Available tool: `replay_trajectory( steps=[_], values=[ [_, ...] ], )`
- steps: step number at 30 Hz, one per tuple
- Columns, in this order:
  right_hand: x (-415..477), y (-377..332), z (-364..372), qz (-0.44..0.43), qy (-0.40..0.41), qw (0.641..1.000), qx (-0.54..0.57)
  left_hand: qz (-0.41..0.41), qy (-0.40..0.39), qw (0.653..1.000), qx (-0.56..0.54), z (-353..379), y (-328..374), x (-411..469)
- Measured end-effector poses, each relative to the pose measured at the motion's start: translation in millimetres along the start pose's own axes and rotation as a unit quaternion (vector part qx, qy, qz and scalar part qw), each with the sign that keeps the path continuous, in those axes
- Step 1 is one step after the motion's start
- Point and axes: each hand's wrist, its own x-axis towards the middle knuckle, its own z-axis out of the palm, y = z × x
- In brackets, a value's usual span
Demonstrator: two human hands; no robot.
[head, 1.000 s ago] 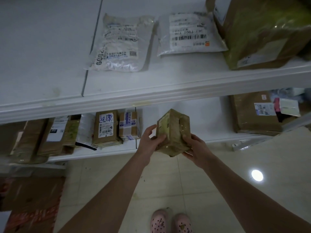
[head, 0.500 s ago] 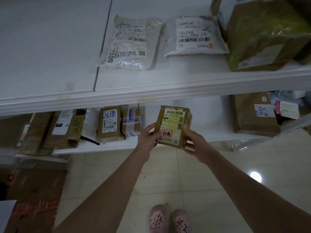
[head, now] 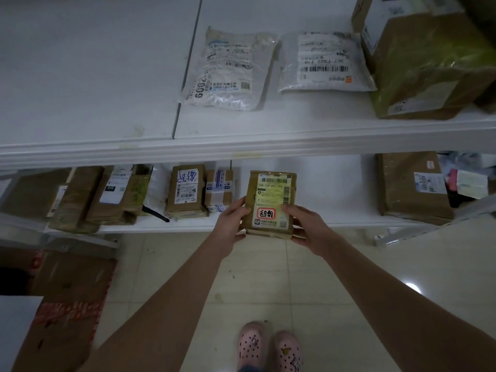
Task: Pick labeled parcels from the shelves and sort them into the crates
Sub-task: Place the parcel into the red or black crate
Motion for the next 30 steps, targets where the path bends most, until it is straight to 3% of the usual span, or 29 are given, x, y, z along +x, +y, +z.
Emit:
replay_trajectory(
  steps=[7, 11, 23, 30],
  values=[
    [-14.3, -6.2, 49.2, -0.084, 0.038, 0.988, -0.124, 0.024, 0.041, 0.996, -0.074, -40.2, -10.8, -40.6],
    [-22.4, -1.2, 95.0, -0.09, 0.029, 0.975, -0.203, 0.032, 0.078, 0.991, -0.1, -77.6, -17.9, -72.7],
    [-73.8, 35.8, 296.6, -0.097, -0.092, 0.933, -0.333, 0.034, 0.234, 0.949, -0.21, -240.6, -53.0, -173.5],
    [-113.4, 84.0, 458.1, -0.115, -0.164, 0.895, -0.399, 0.052, 0.314, 0.91, -0.265, -384.0, -89.4, -231.1]
  ],
)
